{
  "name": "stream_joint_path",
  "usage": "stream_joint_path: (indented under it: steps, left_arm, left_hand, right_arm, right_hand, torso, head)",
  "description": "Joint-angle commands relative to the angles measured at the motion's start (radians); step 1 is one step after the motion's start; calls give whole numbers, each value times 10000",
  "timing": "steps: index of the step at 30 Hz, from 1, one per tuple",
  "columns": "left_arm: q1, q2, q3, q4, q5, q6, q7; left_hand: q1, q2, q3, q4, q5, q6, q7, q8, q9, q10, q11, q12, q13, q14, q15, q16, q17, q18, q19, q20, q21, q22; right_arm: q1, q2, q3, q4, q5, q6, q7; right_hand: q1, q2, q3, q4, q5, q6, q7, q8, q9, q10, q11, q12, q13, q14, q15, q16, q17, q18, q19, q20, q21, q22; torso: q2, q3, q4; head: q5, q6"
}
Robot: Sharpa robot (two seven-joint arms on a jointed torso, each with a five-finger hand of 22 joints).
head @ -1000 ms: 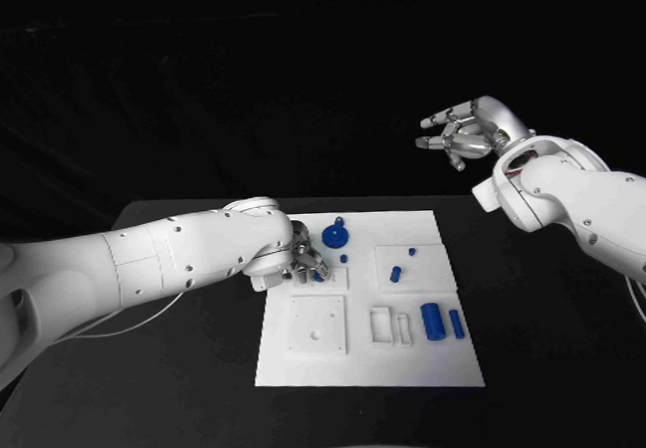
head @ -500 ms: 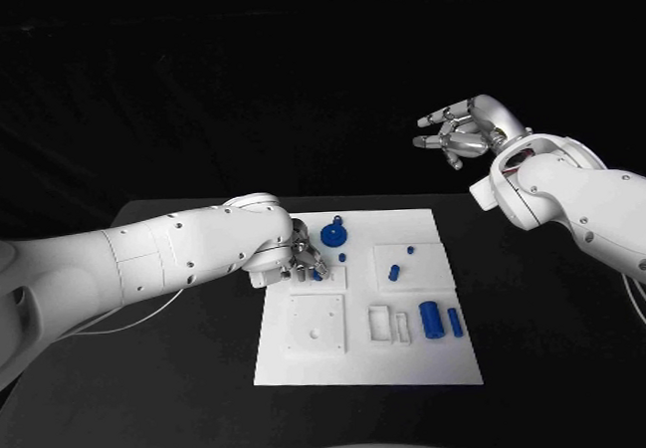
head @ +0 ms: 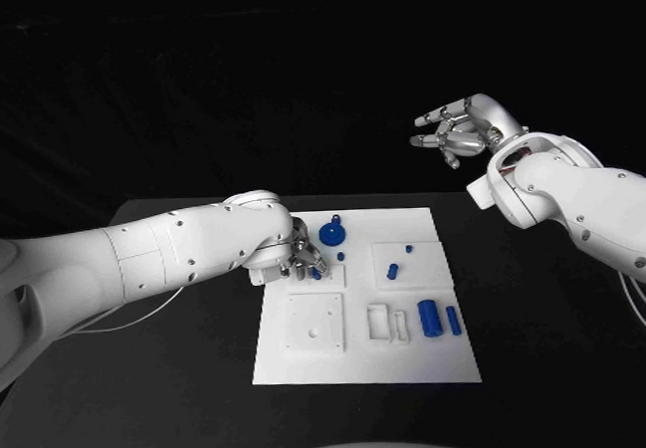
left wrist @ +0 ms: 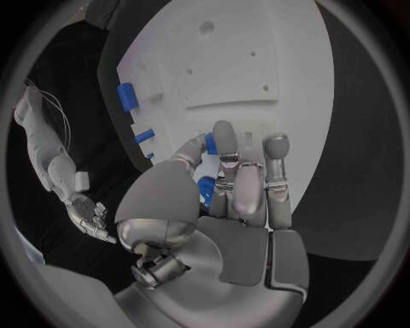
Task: Assemble the parts on the task board
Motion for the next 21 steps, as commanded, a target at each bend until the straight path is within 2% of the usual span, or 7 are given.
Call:
stream_joint_path:
  steps: [1, 9, 21]
  left_arm:
    - [-148, 93, -77, -1, 205, 336, 59]
    - [-164, 136, -77, -77, 159, 355, 78]
    - [-188, 142, -77, -57, 51, 419, 93]
  left_hand:
    - [254, 302, -48, 62, -106, 1846, -1100, 13, 1916, 471, -56, 64, -13, 30, 31, 50, -23, -23, 68, -22, -77, 208]
    - [334, 198, -207, 201, -257, 1859, -1101, 10, 1953, 472, -46, 84, -32, 32, 30, 54, -39, -21, 92, -14, -119, 247]
    - [499, 84, -318, 153, -425, 1864, -1099, 11, 1961, 471, -41, 93, -51, 28, 34, 50, -62, -19, 103, -5, -147, 260]
  right_arm:
    - [-5, 0, 5, 10, -102, 124, 29]
    - [-9, -6, 4, 38, -102, 145, 24]
    - [-17, -19, 4, 48, -102, 169, 16]
  right_hand:
    - [-80, 6, 57, 18, 47, 55, 30, -37, -17, -1, -40, -1, 6, 90, -10, -46, 10, 156, 468, -75, 42, -12]
    - [-80, 6, 57, 18, 47, 55, 30, -37, -17, -1, -40, -1, 6, 90, -10, -46, 10, 156, 468, -75, 42, -12]
    - [-100, -2, 55, 27, 45, 55, 29, -36, -16, 7, -40, 2, 10, 92, -10, -50, 12, 155, 467, -75, 44, -20]
  torso:
    - [-5, 4, 9]
    - [-5, 3, 5]
    - [-7, 5, 14]
  head:
    - [-23, -11]
    - [-41, -25]
    - [-61, -68]
